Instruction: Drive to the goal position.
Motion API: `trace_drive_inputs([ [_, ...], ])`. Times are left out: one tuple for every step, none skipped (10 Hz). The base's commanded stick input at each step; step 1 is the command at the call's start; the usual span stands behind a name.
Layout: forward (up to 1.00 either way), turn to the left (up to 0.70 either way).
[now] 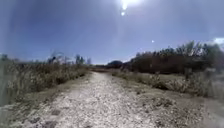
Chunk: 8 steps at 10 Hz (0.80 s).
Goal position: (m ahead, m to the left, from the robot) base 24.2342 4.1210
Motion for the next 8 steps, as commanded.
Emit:
trace_drive_inputs([
  [0.7,0.0],
  [0.7,0.0],
  [0.7,0.0],
  [0.7,0.0],
  [0.7,0.0],
  [0.7,0.0],
  [0.7,0.0],
  [0.7,0.0],
])
